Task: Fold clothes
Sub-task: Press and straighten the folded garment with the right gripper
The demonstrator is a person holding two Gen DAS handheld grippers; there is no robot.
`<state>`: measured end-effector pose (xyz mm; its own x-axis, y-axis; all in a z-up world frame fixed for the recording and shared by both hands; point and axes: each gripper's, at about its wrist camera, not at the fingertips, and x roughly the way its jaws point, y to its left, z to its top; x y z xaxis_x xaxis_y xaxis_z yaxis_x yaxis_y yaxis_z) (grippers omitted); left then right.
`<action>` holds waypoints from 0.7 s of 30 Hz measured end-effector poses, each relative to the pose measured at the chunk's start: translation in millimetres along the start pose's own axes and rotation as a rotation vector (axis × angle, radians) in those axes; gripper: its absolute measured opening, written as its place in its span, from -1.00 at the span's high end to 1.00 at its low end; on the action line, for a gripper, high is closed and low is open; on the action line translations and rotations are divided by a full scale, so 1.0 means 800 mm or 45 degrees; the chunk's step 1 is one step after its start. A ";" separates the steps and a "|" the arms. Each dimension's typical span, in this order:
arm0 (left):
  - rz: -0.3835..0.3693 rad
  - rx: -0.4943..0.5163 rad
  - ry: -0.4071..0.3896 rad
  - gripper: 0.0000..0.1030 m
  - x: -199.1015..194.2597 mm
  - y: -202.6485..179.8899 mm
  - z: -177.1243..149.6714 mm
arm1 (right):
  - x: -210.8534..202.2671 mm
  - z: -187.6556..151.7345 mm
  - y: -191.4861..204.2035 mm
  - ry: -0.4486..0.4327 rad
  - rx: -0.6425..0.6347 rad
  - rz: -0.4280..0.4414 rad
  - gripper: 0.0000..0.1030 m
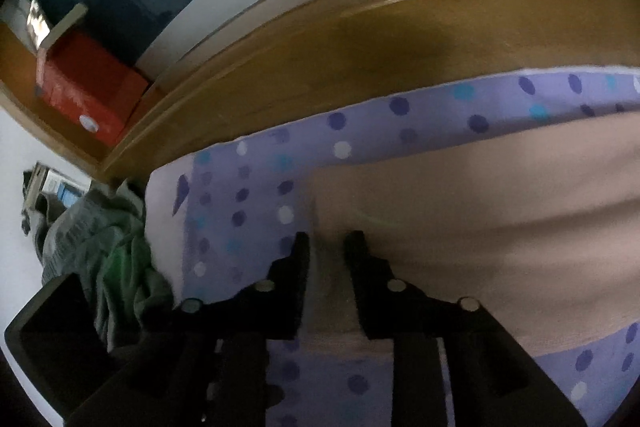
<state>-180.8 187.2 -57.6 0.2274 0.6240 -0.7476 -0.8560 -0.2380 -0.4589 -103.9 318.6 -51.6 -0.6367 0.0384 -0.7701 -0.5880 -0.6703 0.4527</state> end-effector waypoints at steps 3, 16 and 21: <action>0.035 0.061 -0.009 0.49 -0.005 -0.019 0.006 | -0.044 -0.001 -0.022 -0.118 0.076 0.057 0.47; 0.077 0.180 -0.008 0.48 0.029 -0.080 0.056 | -0.102 -0.052 -0.102 -0.131 0.049 -0.065 0.45; 0.142 0.145 -0.014 0.48 0.044 -0.078 0.063 | -0.087 -0.049 -0.087 -0.105 -0.060 -0.103 0.45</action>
<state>-142.6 262.1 -31.0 0.1233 0.6065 -0.7855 -0.9230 -0.2205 -0.3152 1.1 333.5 -47.6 -0.6280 0.1531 -0.7630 -0.6161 -0.6968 0.3673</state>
